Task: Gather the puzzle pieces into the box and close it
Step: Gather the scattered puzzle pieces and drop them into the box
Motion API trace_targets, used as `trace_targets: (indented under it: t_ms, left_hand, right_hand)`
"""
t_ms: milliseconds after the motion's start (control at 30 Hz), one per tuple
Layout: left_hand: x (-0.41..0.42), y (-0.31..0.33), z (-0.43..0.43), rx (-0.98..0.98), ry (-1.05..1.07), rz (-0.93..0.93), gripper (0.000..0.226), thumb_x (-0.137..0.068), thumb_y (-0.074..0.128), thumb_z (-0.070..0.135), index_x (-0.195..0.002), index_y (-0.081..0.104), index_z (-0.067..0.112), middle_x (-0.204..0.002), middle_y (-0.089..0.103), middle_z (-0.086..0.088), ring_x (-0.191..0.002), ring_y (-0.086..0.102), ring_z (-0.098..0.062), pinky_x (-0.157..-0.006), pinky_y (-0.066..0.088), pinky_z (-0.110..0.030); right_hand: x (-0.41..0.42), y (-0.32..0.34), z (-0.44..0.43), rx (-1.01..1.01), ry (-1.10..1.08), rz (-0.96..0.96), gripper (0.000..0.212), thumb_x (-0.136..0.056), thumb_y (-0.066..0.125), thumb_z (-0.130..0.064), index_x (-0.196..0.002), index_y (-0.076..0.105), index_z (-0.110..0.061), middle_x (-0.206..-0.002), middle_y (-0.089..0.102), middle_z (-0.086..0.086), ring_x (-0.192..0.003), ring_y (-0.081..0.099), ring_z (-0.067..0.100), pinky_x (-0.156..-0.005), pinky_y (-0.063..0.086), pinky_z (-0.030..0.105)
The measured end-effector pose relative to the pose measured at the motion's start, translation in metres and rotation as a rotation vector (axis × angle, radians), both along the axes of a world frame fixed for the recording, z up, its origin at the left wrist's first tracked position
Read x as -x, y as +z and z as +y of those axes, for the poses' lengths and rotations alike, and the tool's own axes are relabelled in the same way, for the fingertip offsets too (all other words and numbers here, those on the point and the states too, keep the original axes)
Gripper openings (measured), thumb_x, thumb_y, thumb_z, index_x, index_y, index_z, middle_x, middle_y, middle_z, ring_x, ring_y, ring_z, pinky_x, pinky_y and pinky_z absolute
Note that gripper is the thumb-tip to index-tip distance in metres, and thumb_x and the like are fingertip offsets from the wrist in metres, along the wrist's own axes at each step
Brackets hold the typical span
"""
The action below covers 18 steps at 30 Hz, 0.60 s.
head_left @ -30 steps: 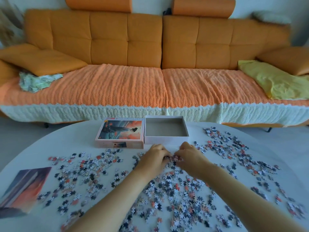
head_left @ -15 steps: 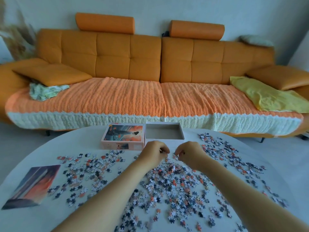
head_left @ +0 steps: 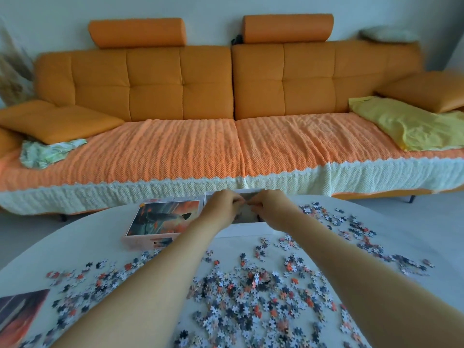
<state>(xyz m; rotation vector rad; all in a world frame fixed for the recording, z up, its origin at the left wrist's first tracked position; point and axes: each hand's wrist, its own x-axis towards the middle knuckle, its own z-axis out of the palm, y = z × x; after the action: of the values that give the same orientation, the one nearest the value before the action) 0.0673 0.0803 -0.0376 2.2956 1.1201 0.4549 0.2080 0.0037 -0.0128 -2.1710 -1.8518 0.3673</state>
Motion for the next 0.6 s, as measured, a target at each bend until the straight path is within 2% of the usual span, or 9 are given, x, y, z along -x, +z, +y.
trace_targets:
  t_ms: [67,100,167,200,233,300,367,467,600]
  left_hand:
    - [0.001,-0.009,0.002,-0.047,-0.076,0.079,0.031,-0.102,0.044,0.024,-0.084,0.068,0.018,-0.072,0.063,-0.014,-0.066,0.059,-0.035,-0.053,0.034,-0.032]
    - [0.004,-0.013,0.002,-0.074,-0.101,0.097,0.029,-0.102,0.042,0.026,-0.089,0.068,0.024,-0.075,0.064,-0.012,-0.066,0.059,-0.035,-0.053,0.038,-0.037]
    - [0.010,-0.016,-0.001,-0.134,-0.127,0.095,0.027,-0.102,0.042,0.028,-0.111,0.067,0.030,-0.093,0.066,-0.001,-0.072,0.061,-0.025,-0.061,0.051,-0.043]
    - [0.013,-0.016,-0.004,-0.165,-0.138,0.094,0.028,-0.102,0.043,0.027,-0.118,0.066,0.030,-0.102,0.063,0.003,-0.079,0.061,-0.021,-0.066,0.052,-0.042]
    - [0.017,-0.016,-0.007,-0.197,-0.145,0.097,0.028,-0.102,0.045,0.025,-0.120,0.065,0.028,-0.106,0.060,0.004,-0.085,0.059,-0.020,-0.070,0.050,-0.039]
    - [0.024,-0.018,-0.014,-0.255,-0.132,0.094,0.025,-0.100,0.049,0.022,-0.118,0.067,0.025,-0.105,0.058,0.003,-0.090,0.056,-0.019,-0.072,0.046,-0.033]
    - [0.029,-0.019,-0.019,-0.263,-0.076,0.048,0.022,-0.098,0.054,0.021,-0.112,0.070,0.021,-0.102,0.061,0.002,-0.089,0.058,-0.019,-0.074,0.048,-0.033]
    - [0.037,-0.015,-0.029,-0.178,-0.057,0.020,0.021,-0.097,0.055,0.018,-0.106,0.074,0.018,-0.104,0.067,0.001,-0.092,0.061,-0.018,-0.080,0.051,-0.034]
    - [0.053,-0.004,-0.058,-0.107,-0.135,0.080,0.023,-0.098,0.053,0.024,-0.106,0.074,0.018,-0.104,0.069,0.000,-0.085,0.062,-0.016,-0.078,0.052,-0.034]
  right_hand:
    - [-0.001,-0.006,-0.002,-0.017,0.048,-0.008,0.032,-0.103,0.040,-0.019,-0.121,0.067,-0.025,-0.089,0.069,0.002,-0.064,0.051,0.014,-0.055,0.039,0.025]
    - [-0.001,-0.007,-0.002,-0.051,0.050,0.029,0.033,-0.103,0.041,-0.018,-0.119,0.068,-0.025,-0.085,0.067,-0.001,-0.061,0.049,0.010,-0.053,0.036,0.022]
    - [-0.001,-0.010,-0.004,-0.100,0.053,0.048,0.033,-0.101,0.042,-0.017,-0.115,0.070,-0.026,-0.074,0.063,-0.007,-0.058,0.049,0.005,-0.050,0.034,0.020]
    - [0.000,-0.012,-0.007,-0.085,0.066,0.020,0.033,-0.101,0.042,-0.018,-0.113,0.071,-0.028,-0.071,0.062,-0.008,-0.060,0.052,0.007,-0.050,0.036,0.021]
    - [0.002,-0.015,-0.009,-0.059,0.083,-0.013,0.033,-0.100,0.042,-0.020,-0.112,0.071,-0.029,-0.073,0.064,-0.007,-0.065,0.057,0.012,-0.053,0.040,0.024]
    - [0.007,-0.019,-0.019,-0.010,0.105,-0.062,0.032,-0.099,0.042,-0.022,-0.111,0.071,-0.028,-0.092,0.072,-0.002,-0.085,0.065,0.020,-0.068,0.052,0.032]
    - [0.013,-0.021,-0.030,0.010,0.095,-0.049,0.033,-0.099,0.043,-0.020,-0.120,0.067,-0.027,-0.112,0.070,0.000,-0.100,0.064,0.022,-0.086,0.053,0.036]
    - [0.018,-0.020,-0.045,0.041,0.061,-0.046,0.037,-0.100,0.045,-0.015,-0.131,0.059,-0.027,-0.124,0.065,0.001,-0.099,0.064,0.020,-0.086,0.053,0.033]
    - [0.021,-0.020,-0.067,0.068,0.019,-0.069,0.042,-0.097,0.046,-0.007,-0.127,0.062,-0.032,-0.123,0.065,-0.002,-0.103,0.063,0.019,-0.086,0.055,0.036]
